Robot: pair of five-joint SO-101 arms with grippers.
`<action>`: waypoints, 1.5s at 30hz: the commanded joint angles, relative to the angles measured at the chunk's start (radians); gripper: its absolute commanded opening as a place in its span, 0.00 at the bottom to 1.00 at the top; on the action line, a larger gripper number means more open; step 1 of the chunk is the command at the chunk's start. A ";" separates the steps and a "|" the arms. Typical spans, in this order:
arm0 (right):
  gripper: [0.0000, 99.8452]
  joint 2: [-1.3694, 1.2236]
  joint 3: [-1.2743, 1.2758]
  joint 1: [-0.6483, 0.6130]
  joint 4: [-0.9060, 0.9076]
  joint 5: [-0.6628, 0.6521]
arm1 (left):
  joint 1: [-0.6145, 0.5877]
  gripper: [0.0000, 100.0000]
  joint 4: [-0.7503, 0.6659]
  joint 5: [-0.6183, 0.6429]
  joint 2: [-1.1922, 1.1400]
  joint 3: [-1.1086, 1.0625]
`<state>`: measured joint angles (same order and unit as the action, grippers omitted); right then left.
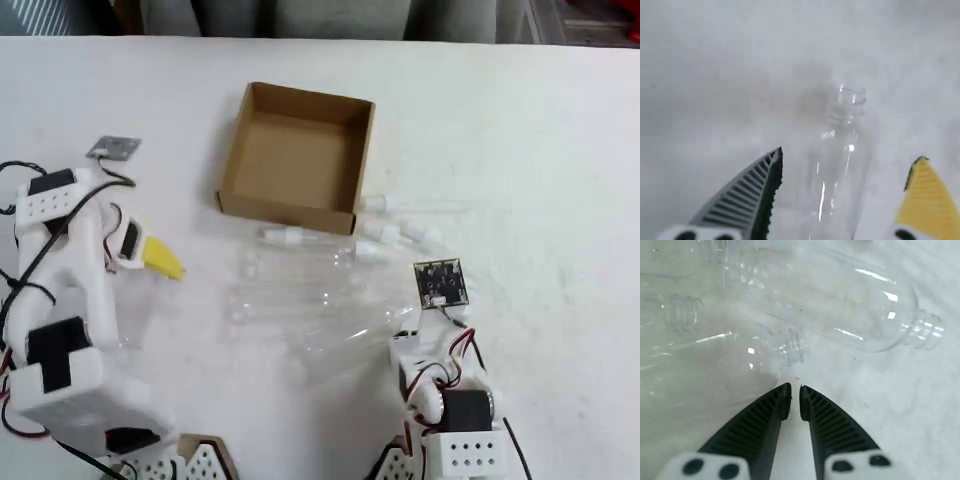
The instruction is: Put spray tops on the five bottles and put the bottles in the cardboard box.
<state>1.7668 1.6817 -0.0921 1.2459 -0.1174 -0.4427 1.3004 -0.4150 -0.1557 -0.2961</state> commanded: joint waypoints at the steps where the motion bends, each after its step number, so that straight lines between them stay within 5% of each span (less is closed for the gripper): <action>1: 0.02 0.004 0.008 0.010 0.007 -0.009 | -0.004 0.38 0.009 -0.029 -0.008 0.057; 19: 0.02 0.004 0.008 0.010 0.007 -0.009 | 0.047 0.38 -0.210 -0.020 -0.015 -0.107; 40: 0.02 0.004 0.008 0.010 0.007 -0.009 | 0.028 0.33 -0.129 -0.028 -0.174 0.048; 45: 0.02 0.004 0.008 0.010 0.007 -0.009 | 0.047 0.13 -0.130 -0.029 -0.174 0.044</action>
<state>1.7668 1.6817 -0.0921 1.2459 -0.1174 -0.4089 1.1699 -0.4350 -0.3291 -0.2931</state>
